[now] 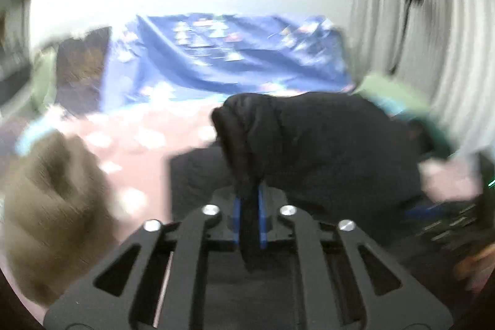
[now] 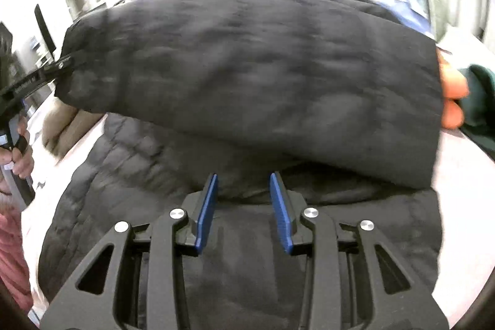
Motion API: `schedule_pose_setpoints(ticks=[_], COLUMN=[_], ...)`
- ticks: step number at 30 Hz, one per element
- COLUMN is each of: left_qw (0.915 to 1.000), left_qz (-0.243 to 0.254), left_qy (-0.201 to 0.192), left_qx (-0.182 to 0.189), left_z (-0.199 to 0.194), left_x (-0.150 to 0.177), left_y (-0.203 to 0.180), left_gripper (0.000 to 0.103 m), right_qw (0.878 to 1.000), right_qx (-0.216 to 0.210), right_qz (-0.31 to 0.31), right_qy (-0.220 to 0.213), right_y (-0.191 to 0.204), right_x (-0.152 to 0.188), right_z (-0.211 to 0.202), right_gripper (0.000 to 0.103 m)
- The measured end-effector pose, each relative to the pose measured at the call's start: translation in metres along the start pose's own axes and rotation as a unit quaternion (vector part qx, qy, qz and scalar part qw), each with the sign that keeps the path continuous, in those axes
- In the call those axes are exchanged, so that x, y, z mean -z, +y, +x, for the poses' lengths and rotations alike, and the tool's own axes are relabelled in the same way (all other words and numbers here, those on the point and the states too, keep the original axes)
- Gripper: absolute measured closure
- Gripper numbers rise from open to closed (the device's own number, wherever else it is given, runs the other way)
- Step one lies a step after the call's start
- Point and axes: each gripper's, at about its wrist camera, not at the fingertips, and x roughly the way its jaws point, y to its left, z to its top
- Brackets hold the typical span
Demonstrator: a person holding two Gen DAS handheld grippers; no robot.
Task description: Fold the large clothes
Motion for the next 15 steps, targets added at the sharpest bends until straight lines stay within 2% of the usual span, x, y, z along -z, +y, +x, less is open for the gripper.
schedule_pose_setpoints(ticks=[1, 2, 4, 5, 7, 12, 15], left_qw=[0.9993, 0.9980, 0.9934, 0.9910, 0.9906, 0.9916, 0.9961], left_qz=[0.007, 0.006, 0.005, 0.004, -0.008, -0.053, -0.065], left_qy=[0.031, 0.054, 0.098, 0.111, 0.105, 0.060, 0.023], left_qx=[-0.019, -0.031, -0.059, -0.075, -0.087, -0.101, -0.056], left_z=[0.020, 0.033, 0.057, 0.062, 0.057, 0.020, -0.013], left_x=[0.004, 0.009, 0.026, 0.035, 0.047, 0.045, 0.041], left_y=[0.005, 0.009, 0.016, 0.018, 0.024, 0.031, 0.017], left_gripper=[0.078, 0.075, 0.070, 0.057, 0.040, 0.039, 0.041], right_qw=[1.000, 0.999, 0.999, 0.999, 0.999, 0.995, 0.994], right_qx=[0.015, 0.025, 0.016, 0.012, -0.003, -0.060, -0.043], right_qz=[0.006, 0.015, 0.029, 0.025, 0.001, -0.029, -0.055], right_qy=[0.011, 0.024, 0.034, 0.035, 0.038, 0.074, 0.087], right_y=[-0.008, -0.015, -0.024, -0.024, -0.014, 0.003, 0.016], right_x=[0.001, 0.004, 0.014, 0.017, 0.020, 0.024, 0.016], right_z=[0.006, 0.013, 0.014, 0.014, 0.011, 0.019, 0.038], right_gripper=[0.066, 0.066, 0.066, 0.066, 0.066, 0.066, 0.066])
